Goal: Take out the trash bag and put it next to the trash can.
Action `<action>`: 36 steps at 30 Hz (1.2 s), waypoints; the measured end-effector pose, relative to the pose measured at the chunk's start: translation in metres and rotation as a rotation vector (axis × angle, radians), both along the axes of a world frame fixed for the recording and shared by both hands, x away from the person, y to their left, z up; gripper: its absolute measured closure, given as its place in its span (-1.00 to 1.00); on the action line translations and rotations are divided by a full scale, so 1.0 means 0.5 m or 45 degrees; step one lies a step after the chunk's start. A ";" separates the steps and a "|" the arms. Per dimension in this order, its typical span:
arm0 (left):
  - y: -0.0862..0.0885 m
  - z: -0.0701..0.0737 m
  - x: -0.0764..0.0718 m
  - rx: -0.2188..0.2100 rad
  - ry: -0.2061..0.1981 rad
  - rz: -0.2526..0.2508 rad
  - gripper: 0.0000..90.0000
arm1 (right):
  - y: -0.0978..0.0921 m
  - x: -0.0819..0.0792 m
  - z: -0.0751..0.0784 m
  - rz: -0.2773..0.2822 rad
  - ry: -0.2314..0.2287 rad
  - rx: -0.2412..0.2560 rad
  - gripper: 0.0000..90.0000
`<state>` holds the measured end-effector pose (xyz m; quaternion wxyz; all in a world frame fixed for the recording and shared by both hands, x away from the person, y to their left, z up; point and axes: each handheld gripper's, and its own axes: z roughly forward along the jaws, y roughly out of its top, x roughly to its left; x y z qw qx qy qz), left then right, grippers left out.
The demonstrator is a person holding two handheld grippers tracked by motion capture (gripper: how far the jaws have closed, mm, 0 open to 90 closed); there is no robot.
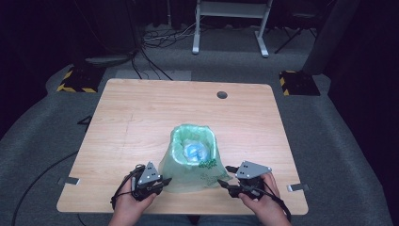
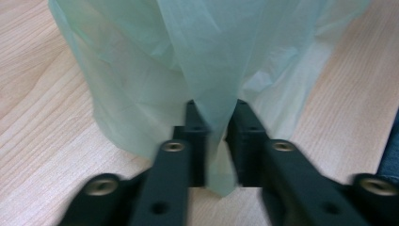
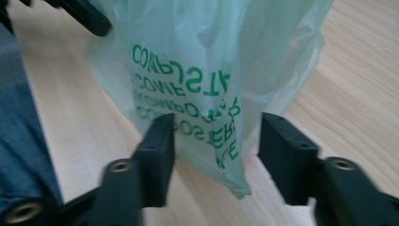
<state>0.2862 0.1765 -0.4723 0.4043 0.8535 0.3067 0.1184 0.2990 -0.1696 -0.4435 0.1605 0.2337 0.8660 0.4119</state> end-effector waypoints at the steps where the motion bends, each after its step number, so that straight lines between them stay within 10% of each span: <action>1: 0.002 0.002 -0.001 -0.004 0.004 -0.003 0.94 | -0.001 0.002 0.001 0.016 -0.001 -0.018 0.54; 5: 0.008 0.015 -0.010 -0.012 -0.006 -0.003 1.00 | -0.004 -0.002 0.012 0.030 0.009 -0.012 0.96; 19: 0.031 0.134 -0.030 0.028 -0.104 -0.008 1.00 | -0.012 -0.034 0.089 0.029 -0.084 0.076 1.00; 36: 0.051 0.244 0.015 -0.089 -0.221 0.065 1.00 | 0.019 0.042 0.198 0.028 -0.186 0.149 1.00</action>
